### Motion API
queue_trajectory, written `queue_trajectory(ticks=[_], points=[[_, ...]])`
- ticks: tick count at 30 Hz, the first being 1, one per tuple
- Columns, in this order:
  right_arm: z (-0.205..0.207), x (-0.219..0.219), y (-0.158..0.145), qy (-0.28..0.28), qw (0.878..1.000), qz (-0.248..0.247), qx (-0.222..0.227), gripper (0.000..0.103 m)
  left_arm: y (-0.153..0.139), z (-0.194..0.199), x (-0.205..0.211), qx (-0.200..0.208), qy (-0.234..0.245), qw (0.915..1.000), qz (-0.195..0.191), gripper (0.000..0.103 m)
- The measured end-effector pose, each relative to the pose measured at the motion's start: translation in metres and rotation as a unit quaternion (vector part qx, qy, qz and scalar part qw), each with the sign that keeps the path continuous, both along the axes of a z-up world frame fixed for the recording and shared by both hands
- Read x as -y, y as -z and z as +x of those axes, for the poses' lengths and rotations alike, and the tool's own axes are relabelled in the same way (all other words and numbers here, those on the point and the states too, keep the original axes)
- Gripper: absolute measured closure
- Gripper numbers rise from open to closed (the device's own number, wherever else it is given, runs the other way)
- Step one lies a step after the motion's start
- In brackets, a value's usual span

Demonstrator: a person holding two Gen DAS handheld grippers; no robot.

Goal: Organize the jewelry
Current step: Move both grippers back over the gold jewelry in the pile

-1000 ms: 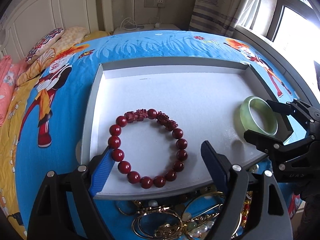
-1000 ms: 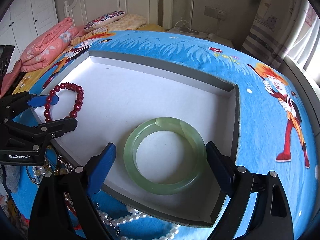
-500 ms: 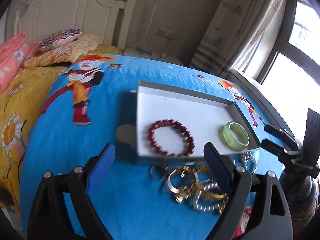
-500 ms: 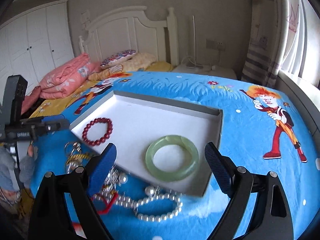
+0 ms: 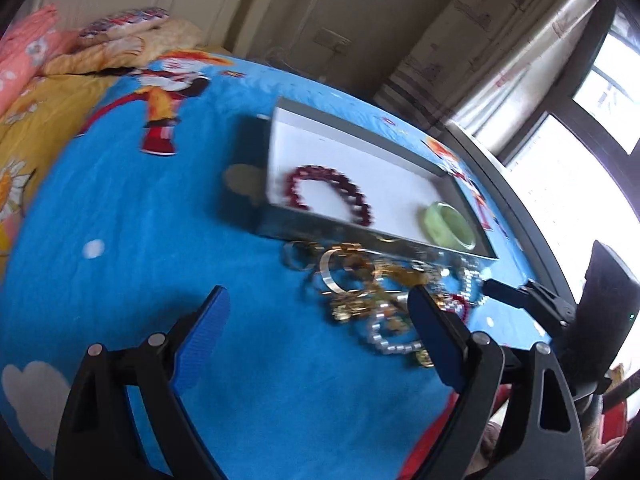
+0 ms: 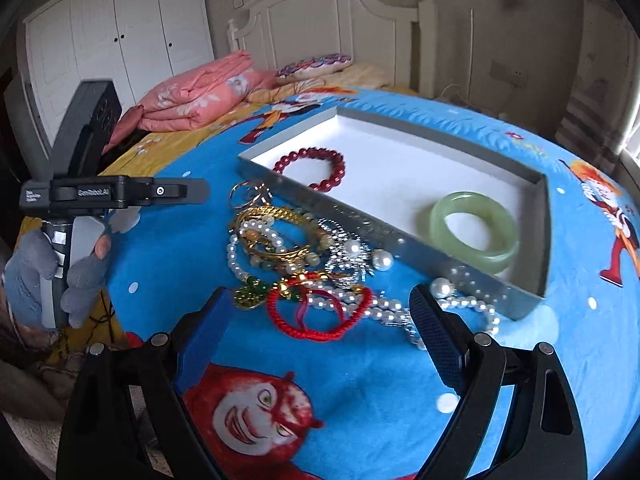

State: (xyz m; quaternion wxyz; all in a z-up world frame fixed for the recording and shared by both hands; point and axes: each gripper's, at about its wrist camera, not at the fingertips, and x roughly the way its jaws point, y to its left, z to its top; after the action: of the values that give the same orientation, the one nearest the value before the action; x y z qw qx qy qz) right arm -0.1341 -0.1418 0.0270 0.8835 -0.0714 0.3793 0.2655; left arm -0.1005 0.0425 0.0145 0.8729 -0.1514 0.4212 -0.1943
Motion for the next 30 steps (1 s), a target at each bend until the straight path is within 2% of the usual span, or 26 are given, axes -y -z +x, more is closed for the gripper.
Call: queue_trajectory(ticks=[6, 10, 16, 20, 22, 26, 30], points=[[0.007, -0.002, -0.006, -0.001, 0.999, 0.036, -0.012, 0.017, 0.001, 0.04, 0.005, -0.03, 0.004, 0.9985, -0.045, 0.014], [0.017, 0.008, -0.005, 0.026, 0.999, 0.037, -0.015, 0.016, 0.008, 0.059, 0.007, -0.045, 0.012, 0.997, -0.061, 0.013], [0.05, 0.035, 0.003, 0.062, 0.99, 0.097, -0.076, 0.016, 0.006, 0.074, 0.017, -0.043, 0.016, 0.9978, -0.047, 0.013], [0.056, 0.03, 0.003, 0.075, 0.991, 0.082, -0.076, 0.016, 0.001, 0.073, 0.021, -0.032, 0.003, 0.9993, -0.02, 0.013], [0.051, 0.028, 0.0, 0.074, 0.993, 0.073, -0.063, 0.016, -0.006, 0.06, 0.017, -0.013, -0.002, 0.9997, -0.019, 0.013], [0.019, 0.008, -0.009, 0.031, 0.999, 0.032, -0.02, 0.017, -0.014, 0.023, 0.001, 0.035, -0.039, 0.9984, 0.02, 0.012], [-0.007, -0.015, -0.009, -0.029, 0.999, 0.02, 0.0, 0.029, -0.008, 0.007, -0.02, 0.044, -0.083, 0.9948, 0.039, 0.01]])
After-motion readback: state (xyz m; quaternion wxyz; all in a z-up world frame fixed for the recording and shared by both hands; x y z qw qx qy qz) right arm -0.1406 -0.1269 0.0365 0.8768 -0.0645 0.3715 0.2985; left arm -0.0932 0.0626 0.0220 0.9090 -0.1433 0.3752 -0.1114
